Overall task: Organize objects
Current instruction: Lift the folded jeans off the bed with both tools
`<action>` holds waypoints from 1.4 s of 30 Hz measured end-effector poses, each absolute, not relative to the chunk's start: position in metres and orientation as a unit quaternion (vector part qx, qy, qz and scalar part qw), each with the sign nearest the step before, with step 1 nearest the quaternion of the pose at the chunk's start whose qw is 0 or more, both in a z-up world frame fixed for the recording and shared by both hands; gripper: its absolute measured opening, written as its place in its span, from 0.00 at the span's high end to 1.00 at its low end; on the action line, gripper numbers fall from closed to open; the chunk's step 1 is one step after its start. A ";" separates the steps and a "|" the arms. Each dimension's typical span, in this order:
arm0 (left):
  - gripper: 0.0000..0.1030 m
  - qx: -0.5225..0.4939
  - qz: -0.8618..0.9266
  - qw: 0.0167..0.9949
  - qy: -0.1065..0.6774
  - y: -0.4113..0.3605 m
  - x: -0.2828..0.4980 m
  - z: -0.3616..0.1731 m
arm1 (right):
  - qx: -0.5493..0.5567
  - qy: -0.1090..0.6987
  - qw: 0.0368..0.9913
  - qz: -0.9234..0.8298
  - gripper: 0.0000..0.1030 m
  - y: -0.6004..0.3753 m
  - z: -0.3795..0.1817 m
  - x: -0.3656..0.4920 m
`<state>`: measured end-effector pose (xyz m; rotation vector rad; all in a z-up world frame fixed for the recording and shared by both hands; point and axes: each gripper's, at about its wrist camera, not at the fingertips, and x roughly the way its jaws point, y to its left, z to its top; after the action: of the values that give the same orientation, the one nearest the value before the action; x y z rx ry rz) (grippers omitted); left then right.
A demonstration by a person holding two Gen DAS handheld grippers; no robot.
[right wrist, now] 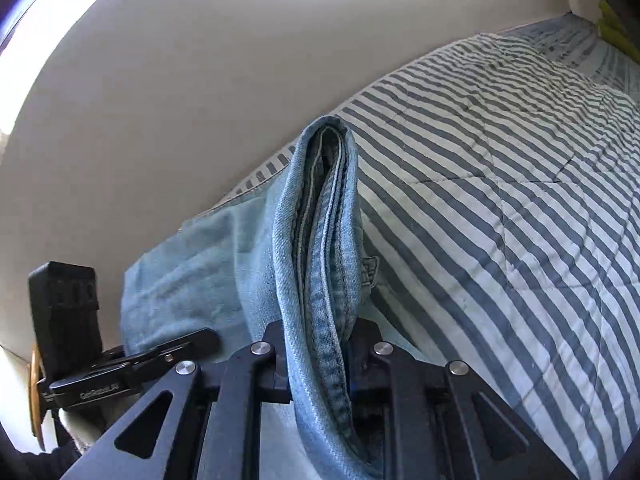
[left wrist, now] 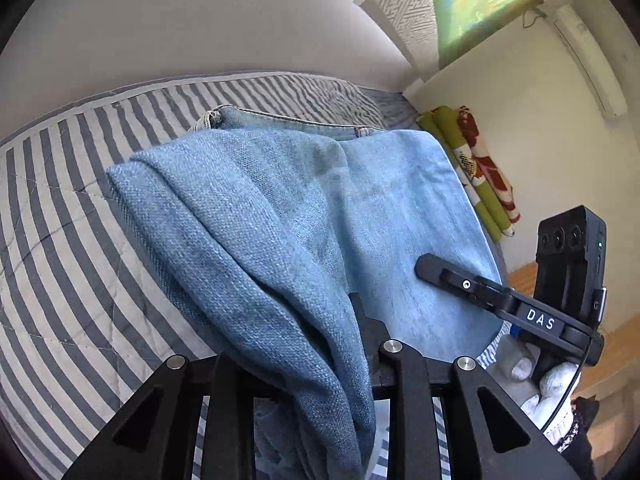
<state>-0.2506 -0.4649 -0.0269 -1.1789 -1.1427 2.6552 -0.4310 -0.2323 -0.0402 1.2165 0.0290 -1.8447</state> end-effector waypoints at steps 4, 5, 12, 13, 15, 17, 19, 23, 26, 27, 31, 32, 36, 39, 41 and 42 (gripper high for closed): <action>0.77 -0.367 0.857 0.055 -0.358 -0.442 -0.230 -0.001 | 0.475 0.017 0.419 -0.774 0.86 -0.196 -0.008 -0.395; 0.77 -0.366 0.855 0.072 -0.361 -0.435 -0.224 0.005 | 0.477 0.008 0.409 -0.778 0.86 -0.182 -0.001 -0.383; 0.77 -0.375 0.843 0.188 -0.337 -0.333 -0.186 0.042 | 0.482 -0.032 0.329 -0.811 0.86 -0.070 0.036 -0.303; 0.77 -0.384 0.838 0.204 -0.331 -0.314 -0.185 0.042 | 0.485 -0.041 0.313 -0.816 0.86 -0.056 0.038 -0.297; 0.77 -0.404 0.823 0.236 -0.323 -0.275 -0.182 0.041 | 0.486 -0.060 0.277 -0.827 0.86 -0.016 0.043 -0.267; 0.78 -0.423 0.809 0.270 -0.306 -0.236 -0.178 0.043 | 0.482 -0.076 0.242 -0.839 0.86 0.021 0.041 -0.242; 0.78 -0.446 0.794 0.303 -0.281 -0.196 -0.172 0.042 | 0.485 -0.109 0.207 -0.843 0.86 0.060 0.036 -0.220; 0.77 -0.504 0.761 0.340 -0.227 -0.131 -0.163 0.022 | 0.503 -0.180 0.141 -0.834 0.86 0.128 0.003 -0.173; 0.67 -0.535 0.762 0.331 -0.155 -0.096 -0.155 -0.001 | 0.514 -0.180 0.100 -0.833 0.86 0.157 -0.025 -0.148; 0.57 -0.542 0.763 0.324 -0.139 -0.091 -0.144 -0.010 | 0.521 -0.163 0.089 -0.833 0.84 0.164 -0.033 -0.140; 0.36 -0.546 0.784 0.266 -0.127 -0.119 -0.147 -0.024 | 0.556 -0.088 0.032 -0.826 0.72 0.179 -0.060 -0.137; 0.34 -0.540 0.792 0.255 -0.129 -0.126 -0.151 -0.021 | 0.549 -0.085 0.035 -0.831 0.72 0.185 -0.057 -0.133; 0.32 -0.538 0.792 0.239 -0.163 -0.160 -0.167 -0.024 | 0.514 -0.074 0.045 -0.853 0.51 0.200 -0.034 -0.126; 0.32 -0.542 0.788 0.240 -0.164 -0.154 -0.170 -0.028 | 0.508 -0.082 0.068 -0.855 0.42 0.204 -0.032 -0.132; 0.32 -0.552 0.784 0.240 -0.155 -0.126 -0.183 -0.042 | 0.511 -0.094 0.079 -0.851 0.42 0.199 -0.036 -0.137; 0.32 -0.556 0.783 0.236 -0.147 -0.118 -0.184 -0.048 | 0.511 -0.093 0.078 -0.851 0.42 0.198 -0.042 -0.141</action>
<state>-0.1840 -0.1176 -0.0476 -1.5241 -0.4037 2.1475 -0.1408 0.1977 -0.0417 1.5294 -0.2791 -2.5480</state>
